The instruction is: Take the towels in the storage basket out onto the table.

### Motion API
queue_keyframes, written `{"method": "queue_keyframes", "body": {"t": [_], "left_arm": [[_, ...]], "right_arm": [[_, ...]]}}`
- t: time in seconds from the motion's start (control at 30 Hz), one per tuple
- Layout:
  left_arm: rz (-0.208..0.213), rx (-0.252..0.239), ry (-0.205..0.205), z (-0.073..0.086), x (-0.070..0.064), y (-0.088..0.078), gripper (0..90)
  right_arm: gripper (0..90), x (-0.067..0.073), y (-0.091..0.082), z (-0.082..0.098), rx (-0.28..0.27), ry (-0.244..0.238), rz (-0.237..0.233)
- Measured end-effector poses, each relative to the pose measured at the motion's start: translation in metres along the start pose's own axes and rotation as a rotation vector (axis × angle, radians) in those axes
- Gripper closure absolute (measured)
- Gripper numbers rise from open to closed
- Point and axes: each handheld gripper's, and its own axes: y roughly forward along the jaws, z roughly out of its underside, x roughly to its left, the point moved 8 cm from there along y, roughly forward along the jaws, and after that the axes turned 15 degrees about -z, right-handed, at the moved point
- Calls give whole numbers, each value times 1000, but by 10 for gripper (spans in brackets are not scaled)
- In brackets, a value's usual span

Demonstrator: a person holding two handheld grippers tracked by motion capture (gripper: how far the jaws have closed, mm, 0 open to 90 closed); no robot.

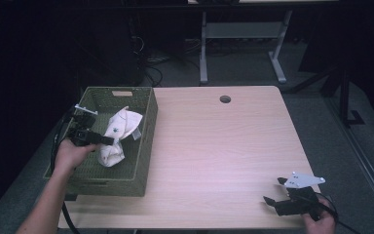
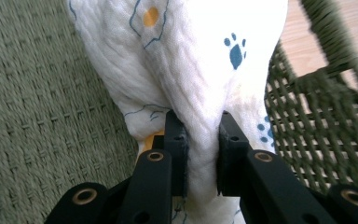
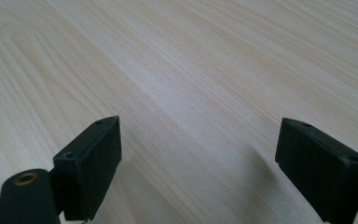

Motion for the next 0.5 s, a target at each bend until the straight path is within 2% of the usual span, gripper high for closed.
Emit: {"method": "queue_keyframes", "body": {"t": [0.3,0.5], "left_arm": [[71,-64,-43,-10,-5,-21,776],[83,-95,-44,-18,-7,-35,776]], "right_arm": [[140,0,-1,0,-3,-1,1],[140,0,-1,0,1,-3,1]]}}
